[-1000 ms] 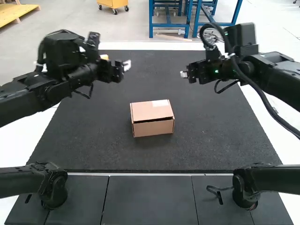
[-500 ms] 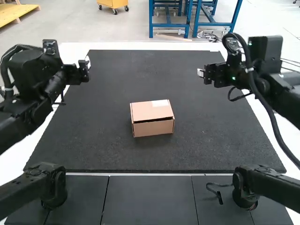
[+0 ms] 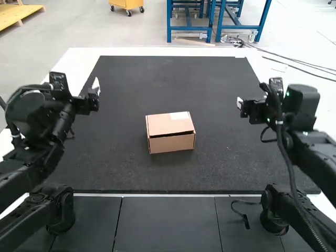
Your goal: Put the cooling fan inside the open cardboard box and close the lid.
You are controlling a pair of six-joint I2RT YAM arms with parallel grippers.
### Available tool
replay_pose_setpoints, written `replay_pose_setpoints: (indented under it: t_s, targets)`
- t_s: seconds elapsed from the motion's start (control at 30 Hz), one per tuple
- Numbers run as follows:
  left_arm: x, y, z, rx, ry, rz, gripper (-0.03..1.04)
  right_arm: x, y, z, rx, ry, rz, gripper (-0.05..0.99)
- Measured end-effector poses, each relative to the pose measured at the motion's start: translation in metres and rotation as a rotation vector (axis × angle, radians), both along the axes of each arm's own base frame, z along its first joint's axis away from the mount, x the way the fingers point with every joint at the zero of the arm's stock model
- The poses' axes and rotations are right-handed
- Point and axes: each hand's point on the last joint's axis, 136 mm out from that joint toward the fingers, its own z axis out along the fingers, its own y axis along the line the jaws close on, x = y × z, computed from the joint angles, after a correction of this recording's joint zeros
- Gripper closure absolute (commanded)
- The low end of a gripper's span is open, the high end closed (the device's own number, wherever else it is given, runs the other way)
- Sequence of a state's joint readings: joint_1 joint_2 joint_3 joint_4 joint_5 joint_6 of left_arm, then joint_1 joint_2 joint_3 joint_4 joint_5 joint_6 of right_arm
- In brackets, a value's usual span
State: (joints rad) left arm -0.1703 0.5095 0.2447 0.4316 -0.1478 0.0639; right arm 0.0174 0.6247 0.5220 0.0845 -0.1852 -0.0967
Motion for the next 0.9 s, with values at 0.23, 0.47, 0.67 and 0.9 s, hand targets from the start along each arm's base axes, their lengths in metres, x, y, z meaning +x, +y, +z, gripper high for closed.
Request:
replay_pose_setpoints:
  t_s: [0.23, 0.47, 0.67, 0.9]
  targets:
    - [-0.009, -0.006, -0.019, 0.016, -0.072, -0.04, 0.05, -0.01, -0.013, -0.02, -0.009, -0.109, -0.063, 0.03]
    - [-0.019, -0.011, -0.06, 0.043, 0.006, -0.074, 0.05, -0.024, -0.013, -0.053, -0.017, -0.108, -0.079, 0.03]
    - [-0.047, -0.011, -0.033, 0.029, -0.119, -0.099, 0.05, -0.03, -0.012, -0.04, -0.016, -0.196, -0.091, 0.03]
    - [-0.043, 0.002, -0.046, 0.002, -0.065, -0.061, 0.05, -0.04, -0.014, -0.009, -0.004, -0.33, -0.108, 0.03]
